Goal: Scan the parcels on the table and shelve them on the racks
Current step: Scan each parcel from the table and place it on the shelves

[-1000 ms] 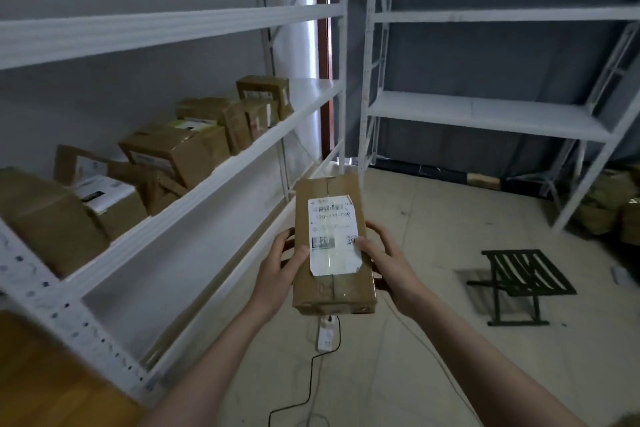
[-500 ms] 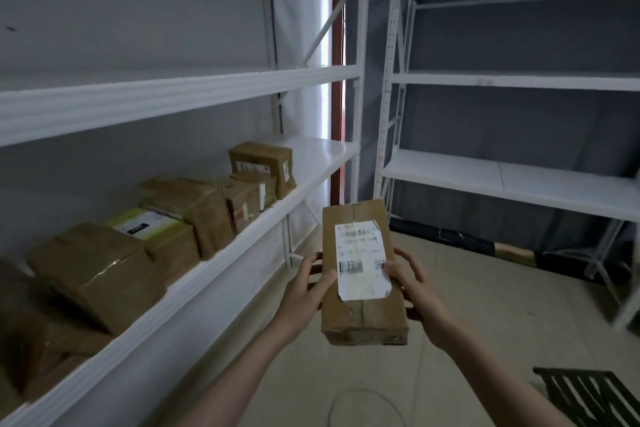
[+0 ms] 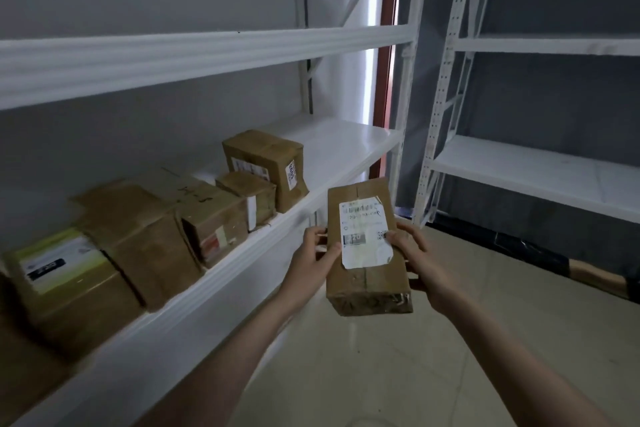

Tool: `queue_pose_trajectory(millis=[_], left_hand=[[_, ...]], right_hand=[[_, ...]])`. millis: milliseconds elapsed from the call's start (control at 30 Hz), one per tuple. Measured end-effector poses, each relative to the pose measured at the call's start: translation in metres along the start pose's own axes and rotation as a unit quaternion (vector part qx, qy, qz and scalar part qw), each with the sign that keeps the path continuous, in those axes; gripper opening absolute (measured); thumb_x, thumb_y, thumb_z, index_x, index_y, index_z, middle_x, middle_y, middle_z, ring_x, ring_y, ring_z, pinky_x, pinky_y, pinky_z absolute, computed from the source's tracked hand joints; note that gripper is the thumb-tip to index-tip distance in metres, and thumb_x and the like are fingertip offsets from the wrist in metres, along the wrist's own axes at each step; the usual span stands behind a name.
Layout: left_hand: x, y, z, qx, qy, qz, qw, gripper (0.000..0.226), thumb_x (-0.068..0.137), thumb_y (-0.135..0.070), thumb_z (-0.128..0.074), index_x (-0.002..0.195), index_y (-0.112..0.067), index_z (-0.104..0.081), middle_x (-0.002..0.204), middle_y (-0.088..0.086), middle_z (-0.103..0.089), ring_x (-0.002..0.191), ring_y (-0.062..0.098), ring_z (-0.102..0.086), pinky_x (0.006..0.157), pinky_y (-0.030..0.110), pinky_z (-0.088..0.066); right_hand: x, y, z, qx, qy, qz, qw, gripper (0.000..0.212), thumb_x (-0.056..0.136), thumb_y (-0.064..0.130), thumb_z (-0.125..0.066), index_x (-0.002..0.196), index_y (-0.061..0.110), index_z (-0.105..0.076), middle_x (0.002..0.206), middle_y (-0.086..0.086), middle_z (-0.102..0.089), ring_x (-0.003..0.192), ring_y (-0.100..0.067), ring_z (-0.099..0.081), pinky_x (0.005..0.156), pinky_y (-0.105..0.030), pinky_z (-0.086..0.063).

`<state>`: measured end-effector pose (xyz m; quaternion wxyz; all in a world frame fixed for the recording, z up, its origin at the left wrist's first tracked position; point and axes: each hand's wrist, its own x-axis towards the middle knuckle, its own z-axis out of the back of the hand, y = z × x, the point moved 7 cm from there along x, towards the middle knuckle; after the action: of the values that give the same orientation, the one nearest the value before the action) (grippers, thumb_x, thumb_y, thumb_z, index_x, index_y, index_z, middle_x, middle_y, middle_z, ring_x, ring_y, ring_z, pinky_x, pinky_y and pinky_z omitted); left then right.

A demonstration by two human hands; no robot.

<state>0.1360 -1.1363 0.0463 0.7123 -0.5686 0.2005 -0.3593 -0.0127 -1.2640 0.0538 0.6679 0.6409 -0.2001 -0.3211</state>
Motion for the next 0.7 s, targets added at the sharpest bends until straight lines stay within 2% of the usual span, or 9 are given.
queue_pose_trajectory(millis=[167, 233, 300, 400, 467, 567, 633, 700], left_hand=[[0.084, -0.002, 0.001, -0.002, -0.088, 0.019, 0.996, 0.03, 0.096, -0.03, -0.055, 0.121, -0.02, -0.042, 0.114, -0.008, -0.053, 0.105, 0.009, -0.057, 0.09, 0.038, -0.055], [0.11, -0.004, 0.003, 0.025, -0.11, 0.024, 0.993, 0.027, 0.095, -0.029, -0.057, 0.118, -0.02, -0.045, 0.113, -0.006, -0.055, 0.105, 0.012, -0.058, 0.091, 0.039, -0.054], [0.131, -0.003, 0.007, 0.066, -0.132, 0.021, 0.989, 0.025, 0.095, -0.028, -0.058, 0.116, -0.02, -0.048, 0.11, -0.005, -0.057, 0.101, 0.012, -0.061, 0.092, 0.039, -0.053], [0.146, 0.003, 0.016, 0.132, -0.168, 0.024, 0.977, 0.026, 0.093, -0.026, -0.061, 0.117, -0.018, -0.052, 0.111, -0.003, -0.058, 0.095, 0.009, -0.062, 0.09, 0.038, -0.053], [0.146, 0.003, 0.02, 0.181, -0.184, 0.022, 0.966, 0.026, 0.093, -0.028, -0.06, 0.116, -0.018, -0.055, 0.111, -0.004, -0.057, 0.092, 0.009, -0.061, 0.087, 0.032, -0.054], [0.141, 0.005, 0.024, 0.252, -0.191, 0.02, 0.948, 0.033, 0.095, -0.032, -0.058, 0.123, -0.014, -0.056, 0.118, 0.0, -0.06, 0.094, 0.011, -0.061, 0.082, 0.025, -0.051], [0.137, 0.009, 0.028, 0.278, -0.197, 0.042, 0.939, 0.037, 0.095, -0.033, -0.056, 0.127, -0.015, -0.055, 0.121, 0.0, -0.061, 0.097, 0.013, -0.062, 0.082, 0.027, -0.052], [0.133, 0.013, 0.034, 0.3, -0.214, 0.062, 0.928, 0.034, 0.095, -0.033, -0.056, 0.124, -0.015, -0.058, 0.119, 0.0, -0.064, 0.096, 0.014, -0.064, 0.081, 0.03, -0.054]], right_hand=[[0.119, 0.048, 0.012, -0.064, 0.042, 0.022, 0.997, 0.053, 0.085, 0.051, -0.061, 0.132, 0.035, -0.043, 0.108, 0.003, -0.06, 0.085, -0.013, -0.062, 0.056, -0.025, -0.048], [0.166, 0.075, 0.012, -0.12, 0.066, 0.051, 0.989, 0.058, 0.083, 0.053, -0.062, 0.133, 0.032, -0.042, 0.118, 0.0, -0.059, 0.087, -0.014, -0.061, 0.062, -0.027, -0.051], [0.209, 0.106, 0.009, -0.191, 0.078, 0.099, 0.973, 0.061, 0.082, 0.056, -0.061, 0.134, 0.031, -0.042, 0.124, 0.0, -0.057, 0.094, -0.017, -0.06, 0.077, -0.032, -0.052], [0.264, 0.153, -0.011, -0.324, 0.093, 0.161, 0.927, 0.064, 0.081, 0.059, -0.057, 0.136, 0.03, -0.041, 0.129, -0.003, -0.055, 0.108, -0.025, -0.056, 0.095, -0.043, -0.046], [0.291, 0.174, -0.039, -0.399, 0.123, 0.186, 0.889, 0.068, 0.079, 0.062, -0.057, 0.137, 0.031, -0.041, 0.13, -0.005, -0.056, 0.113, -0.03, -0.055, 0.099, -0.047, -0.044], [0.315, 0.184, -0.087, -0.481, 0.158, 0.213, 0.835, 0.066, 0.079, 0.062, -0.055, 0.135, 0.03, -0.044, 0.129, -0.009, -0.058, 0.112, -0.032, -0.057, 0.092, -0.038, -0.046], [0.321, 0.183, -0.115, -0.518, 0.17, 0.238, 0.804, 0.063, 0.081, 0.062, -0.054, 0.135, 0.029, -0.046, 0.128, -0.009, -0.058, 0.112, -0.032, -0.056, 0.084, -0.034, -0.043], [0.325, 0.179, -0.138, -0.529, 0.175, 0.262, 0.788, 0.066, 0.081, 0.065, -0.053, 0.136, 0.029, -0.045, 0.127, -0.009, -0.059, 0.113, -0.032, -0.056, 0.081, -0.034, -0.041]])
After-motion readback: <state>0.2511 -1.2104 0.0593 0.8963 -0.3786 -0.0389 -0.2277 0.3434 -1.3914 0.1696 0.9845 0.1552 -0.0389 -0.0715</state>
